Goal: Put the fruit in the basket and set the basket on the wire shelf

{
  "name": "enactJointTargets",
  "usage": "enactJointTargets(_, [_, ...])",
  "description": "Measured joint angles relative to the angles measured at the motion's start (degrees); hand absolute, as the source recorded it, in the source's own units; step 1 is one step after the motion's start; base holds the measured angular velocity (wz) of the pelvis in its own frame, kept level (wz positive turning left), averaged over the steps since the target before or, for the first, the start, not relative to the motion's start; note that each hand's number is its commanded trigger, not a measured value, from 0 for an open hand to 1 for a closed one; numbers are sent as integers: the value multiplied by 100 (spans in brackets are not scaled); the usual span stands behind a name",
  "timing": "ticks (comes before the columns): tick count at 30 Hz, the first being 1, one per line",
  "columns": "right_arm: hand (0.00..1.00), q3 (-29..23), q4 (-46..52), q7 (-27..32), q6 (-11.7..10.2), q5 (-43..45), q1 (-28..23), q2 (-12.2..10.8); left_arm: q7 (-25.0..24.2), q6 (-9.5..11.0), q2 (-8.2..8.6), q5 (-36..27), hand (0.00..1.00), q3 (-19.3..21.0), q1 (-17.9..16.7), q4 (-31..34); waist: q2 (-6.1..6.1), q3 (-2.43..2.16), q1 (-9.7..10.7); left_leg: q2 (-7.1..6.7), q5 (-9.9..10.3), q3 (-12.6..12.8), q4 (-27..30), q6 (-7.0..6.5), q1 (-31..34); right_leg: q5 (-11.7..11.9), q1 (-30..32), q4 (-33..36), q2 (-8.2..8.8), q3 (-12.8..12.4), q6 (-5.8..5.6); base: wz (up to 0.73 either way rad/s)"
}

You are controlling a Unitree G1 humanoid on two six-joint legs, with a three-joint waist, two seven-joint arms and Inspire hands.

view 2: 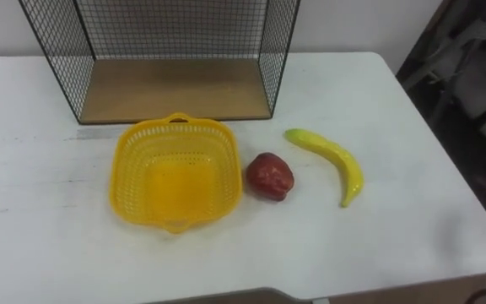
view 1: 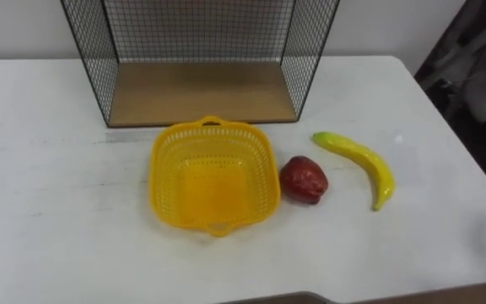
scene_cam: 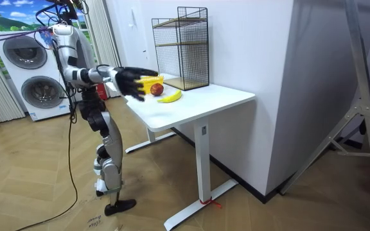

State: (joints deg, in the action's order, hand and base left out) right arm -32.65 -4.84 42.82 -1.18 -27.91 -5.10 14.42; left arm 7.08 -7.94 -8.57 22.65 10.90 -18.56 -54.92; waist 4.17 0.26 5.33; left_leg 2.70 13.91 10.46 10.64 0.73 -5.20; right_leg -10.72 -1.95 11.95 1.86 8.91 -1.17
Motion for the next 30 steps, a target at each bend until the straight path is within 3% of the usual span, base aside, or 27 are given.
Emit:
enactJointTargets(6, [0,664,479,-598,67,1087,-1,53,-145,-19,-45,4,0,-235,21,-20,-78,-13,-93,5,-2,1,17,-3,41,2,86,74,6,-14,4,0])
enactJointTargets(10, [0,988,740,-1154,98,1384,1,139,-288,-16,-44,16,0,-288,28,-20,-61,-7,-120,5,-5,-4,17,-7,47,6,88,76,6,-7,10,0])
enactJointTargets(12, [0,1199,756,-1484,103,1607,1,292,-332,1,-58,62,0,-290,27,-17,-14,-13,-152,5,-6,-10,16,-8,39,6,82,80,6,-8,10,0])
enactJointTargets(19, [0,1412,758,-2367,110,1970,1,381,-384,80,-103,61,0,-356,14,-28,167,1,-283,5,-7,-36,5,-8,-52,12,5,56,5,3,13,0])
enactJointTargets(27, [0,1801,730,-3372,112,2439,2,382,-413,114,-116,56,0,-560,18,-38,129,-4,-369,8,-7,-64,20,-8,-58,24,-51,57,6,22,16,1])
enactJointTargets(30, [0,1802,729,-3646,112,2483,2,384,-507,157,-121,55,0,-554,12,-39,91,24,-401,6,-7,-127,13,-8,-115,24,-127,52,10,65,16,9])
